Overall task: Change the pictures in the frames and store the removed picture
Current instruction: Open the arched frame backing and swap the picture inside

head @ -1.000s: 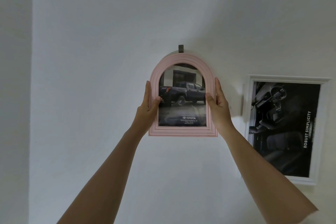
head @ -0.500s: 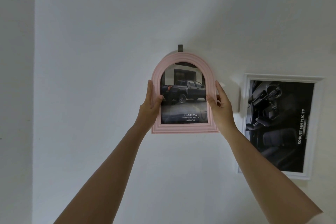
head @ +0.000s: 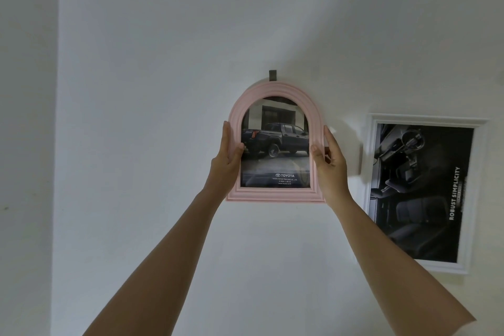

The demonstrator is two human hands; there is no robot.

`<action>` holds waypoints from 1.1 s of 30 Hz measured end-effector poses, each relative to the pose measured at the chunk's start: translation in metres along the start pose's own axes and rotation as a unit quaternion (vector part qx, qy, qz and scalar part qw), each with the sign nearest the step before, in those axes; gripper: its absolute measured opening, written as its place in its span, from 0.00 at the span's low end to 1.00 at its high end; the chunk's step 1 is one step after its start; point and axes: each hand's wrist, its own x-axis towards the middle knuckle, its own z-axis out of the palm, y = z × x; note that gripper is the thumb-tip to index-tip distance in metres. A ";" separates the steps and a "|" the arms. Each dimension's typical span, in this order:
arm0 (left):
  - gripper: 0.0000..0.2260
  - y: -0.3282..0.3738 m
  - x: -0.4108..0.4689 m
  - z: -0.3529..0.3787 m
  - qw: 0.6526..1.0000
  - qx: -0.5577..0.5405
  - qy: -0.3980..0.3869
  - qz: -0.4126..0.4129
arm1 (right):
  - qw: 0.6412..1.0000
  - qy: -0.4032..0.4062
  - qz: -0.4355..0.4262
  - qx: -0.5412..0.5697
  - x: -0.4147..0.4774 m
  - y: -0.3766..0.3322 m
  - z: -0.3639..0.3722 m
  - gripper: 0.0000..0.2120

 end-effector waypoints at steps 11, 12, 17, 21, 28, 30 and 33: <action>0.26 -0.007 0.003 0.003 0.997 0.051 0.057 -0.006 | 0.994 0.058 -0.039 -0.086 -0.011 -0.002 0.007 0.25; 0.26 -0.008 0.003 0.004 0.996 0.058 0.068 -0.012 | 0.992 0.061 -0.043 -0.100 -0.012 -0.002 0.006 0.25; 0.25 -0.016 -0.006 0.009 0.993 0.064 0.095 -0.002 | 0.988 0.053 -0.039 -0.136 -0.016 0.002 0.006 0.26; 0.25 -0.020 -0.011 0.008 0.993 0.056 0.106 0.024 | 0.985 0.054 -0.044 -0.157 -0.015 0.003 0.007 0.27; 0.19 -0.008 -0.009 0.009 0.992 -0.037 0.117 -0.022 | 0.985 0.054 -0.030 -0.162 -0.014 -0.001 0.003 0.27; 0.21 -0.010 -0.010 0.012 0.993 -0.017 0.114 -0.005 | 0.984 0.055 -0.030 -0.167 -0.012 -0.001 0.000 0.27; 0.19 -0.010 -0.012 0.014 0.995 -0.002 0.102 0.004 | 0.984 0.052 -0.025 -0.168 -0.009 -0.002 -0.004 0.27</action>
